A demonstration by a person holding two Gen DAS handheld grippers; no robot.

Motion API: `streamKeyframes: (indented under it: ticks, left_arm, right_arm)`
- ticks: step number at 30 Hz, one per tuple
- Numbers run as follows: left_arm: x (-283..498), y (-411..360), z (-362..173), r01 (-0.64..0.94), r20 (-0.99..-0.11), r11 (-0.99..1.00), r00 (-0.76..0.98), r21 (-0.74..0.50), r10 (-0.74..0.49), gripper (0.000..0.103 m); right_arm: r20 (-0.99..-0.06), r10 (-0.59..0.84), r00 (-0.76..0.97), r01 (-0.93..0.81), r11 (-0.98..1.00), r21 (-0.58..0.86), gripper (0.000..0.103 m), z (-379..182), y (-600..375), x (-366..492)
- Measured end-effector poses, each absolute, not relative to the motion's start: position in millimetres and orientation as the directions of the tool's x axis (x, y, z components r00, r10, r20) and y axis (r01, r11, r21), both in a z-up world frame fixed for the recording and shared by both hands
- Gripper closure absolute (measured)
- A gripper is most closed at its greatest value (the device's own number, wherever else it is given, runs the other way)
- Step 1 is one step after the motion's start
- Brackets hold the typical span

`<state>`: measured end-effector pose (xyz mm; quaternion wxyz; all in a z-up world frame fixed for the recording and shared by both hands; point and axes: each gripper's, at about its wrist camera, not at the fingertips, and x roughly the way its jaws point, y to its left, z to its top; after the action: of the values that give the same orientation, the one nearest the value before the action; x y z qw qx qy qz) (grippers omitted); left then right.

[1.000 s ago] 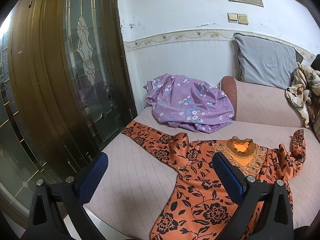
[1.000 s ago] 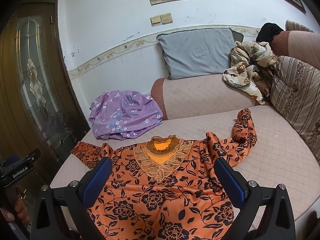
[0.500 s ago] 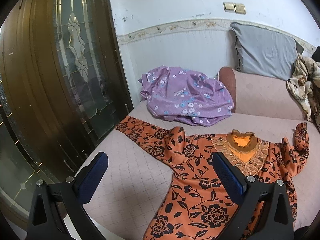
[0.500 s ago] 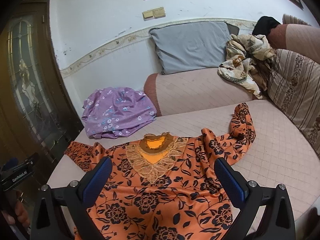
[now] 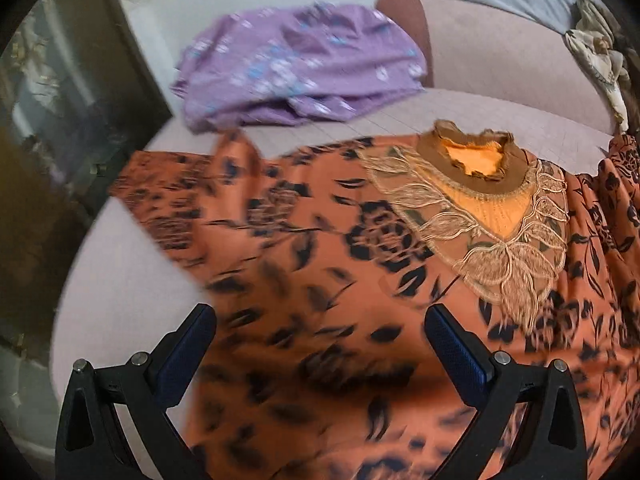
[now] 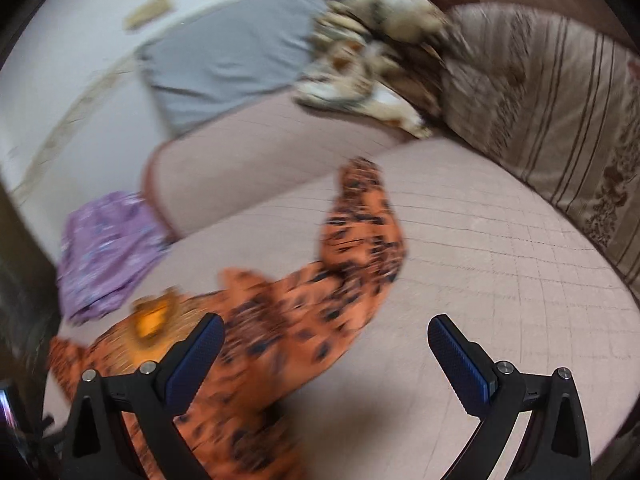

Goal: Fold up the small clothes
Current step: 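Grasp the orange blouse sleeve cuff with the right gripper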

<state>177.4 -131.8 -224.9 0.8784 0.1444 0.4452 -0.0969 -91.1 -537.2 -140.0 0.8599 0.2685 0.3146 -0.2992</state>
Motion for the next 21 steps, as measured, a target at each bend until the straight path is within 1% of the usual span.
streamKeyframes:
  ticks: [4, 7, 10, 12, 14, 15, 16, 17, 18, 19, 21]
  left_arm:
    - [195.7, -145.2, -249.0, 0.334, -0.822, 0.932, 0.564, 0.143, -0.076, 0.0]
    - [199.5, -147.6, -268.6, 0.366, -0.837, 0.918, 0.542, 0.156, -0.074, 0.0]
    - [204.4, -148.2, -265.0, 0.389, -0.84, 0.914, 0.53, 0.116, -0.119, 0.0]
    - [207.3, -150.8, -264.9, 0.396, -0.829, 0.908, 0.547, 0.138, -0.113, 0.0]
    - [211.3, -150.6, -266.6, 0.397, -0.83, 0.907, 0.547, 0.141, -0.11, 0.0]
    - [213.1, -149.8, -266.2, 0.398, -0.831, 0.908, 0.543, 0.131, -0.118, 0.0]
    - [214.1, -148.7, -264.8, 0.395, -0.83, 0.91, 0.545, 0.126, -0.121, 0.0]
    - [215.1, -146.8, -262.1, 0.384, -0.823, 0.914, 0.556, 0.13, -0.117, 0.0]
    - [217.5, -143.8, -258.9, 0.373, -0.814, 0.917, 0.57, 0.138, -0.109, 0.0]
    - [218.5, -139.8, -253.9, 0.355, -0.799, 0.922, 0.593, 0.152, -0.097, 0.0]
    - [218.0, -130.1, -241.7, 0.325, -0.771, 0.933, 0.63, 0.157, -0.089, 0.0]
  right_arm:
    - [-0.731, -0.367, 0.576, 0.723, 0.646, 0.246, 0.0, -165.3, -608.9, -44.5]
    - [-0.738, -0.388, 0.552, 0.757, 0.604, 0.248, 0.0, -181.7, -651.9, -1.0]
    - [-0.759, -0.418, 0.499, 0.793, 0.573, 0.207, 0.001, -200.5, -685.1, 41.0]
    - [-0.776, -0.433, 0.458, 0.811, 0.561, 0.166, 0.002, -214.7, -697.5, 63.9]
    - [-0.817, -0.404, 0.411, 0.818, 0.559, 0.135, 0.018, -235.6, -706.6, 85.7]
    - [-0.841, -0.384, 0.382, 0.821, 0.558, 0.118, 0.051, -245.8, -709.4, 93.3]
    - [-0.867, -0.367, 0.336, 0.83, 0.55, 0.089, 0.078, -256.2, -710.5, 98.3]
    - [-0.86, -0.393, 0.325, 0.84, 0.538, 0.072, 0.082, -256.0, -707.9, 97.1]
    - [-0.841, -0.41, 0.351, 0.842, 0.532, 0.092, 0.093, -250.9, -703.5, 92.6]
    - [-0.823, -0.413, 0.39, 0.837, 0.531, 0.13, 0.096, -242.8, -698.2, 86.4]
    - [-0.764, -0.421, 0.489, 0.816, 0.53, 0.23, 0.096, -213.9, -680.5, 70.3]
